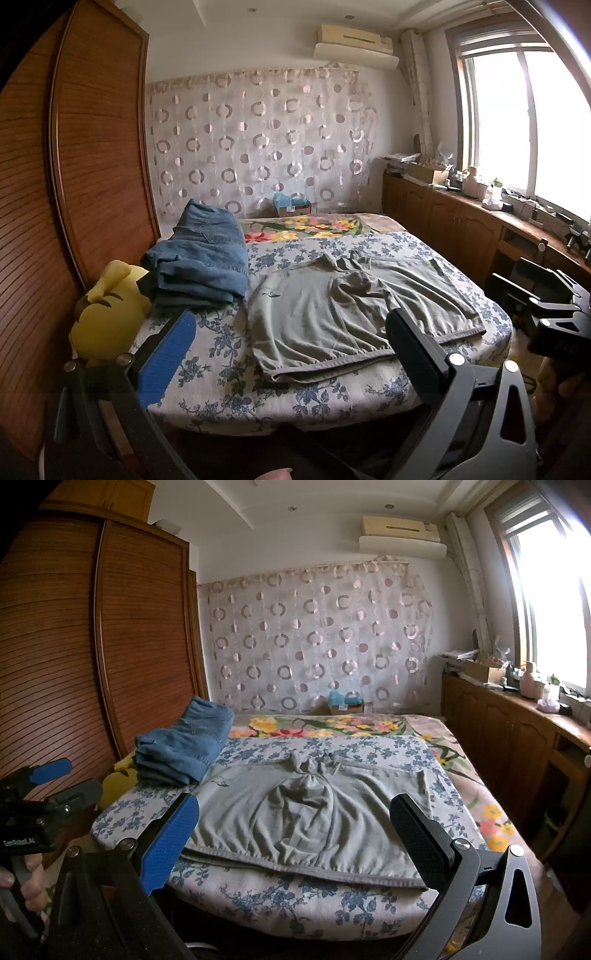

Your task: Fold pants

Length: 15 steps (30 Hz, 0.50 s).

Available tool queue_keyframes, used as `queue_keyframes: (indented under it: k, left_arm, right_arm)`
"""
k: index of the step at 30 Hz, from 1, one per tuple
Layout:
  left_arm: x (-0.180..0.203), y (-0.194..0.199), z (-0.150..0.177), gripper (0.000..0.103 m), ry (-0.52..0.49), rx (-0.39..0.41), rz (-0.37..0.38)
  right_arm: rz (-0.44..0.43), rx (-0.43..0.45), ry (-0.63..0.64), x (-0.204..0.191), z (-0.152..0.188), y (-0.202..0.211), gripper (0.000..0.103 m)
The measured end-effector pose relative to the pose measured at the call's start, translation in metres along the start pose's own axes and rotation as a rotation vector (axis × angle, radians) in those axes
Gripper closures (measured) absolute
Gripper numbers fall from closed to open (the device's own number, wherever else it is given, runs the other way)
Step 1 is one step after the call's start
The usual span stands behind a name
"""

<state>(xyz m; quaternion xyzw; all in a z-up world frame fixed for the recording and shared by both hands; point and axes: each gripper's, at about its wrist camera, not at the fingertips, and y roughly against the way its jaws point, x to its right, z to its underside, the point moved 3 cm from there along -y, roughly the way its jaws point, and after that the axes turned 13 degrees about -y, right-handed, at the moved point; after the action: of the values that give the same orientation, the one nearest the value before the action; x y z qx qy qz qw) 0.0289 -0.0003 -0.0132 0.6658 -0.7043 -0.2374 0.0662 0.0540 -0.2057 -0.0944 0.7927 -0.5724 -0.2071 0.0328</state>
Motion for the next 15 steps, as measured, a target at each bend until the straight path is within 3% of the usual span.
queue_keyframes:
  k: [15]
  left_arm:
    - [0.0000,0.0017,0.0000,0.000,0.001,0.007,-0.001]
  right_arm:
    - [-0.002,0.010,0.001,-0.0002,-0.0003,0.0022,0.000]
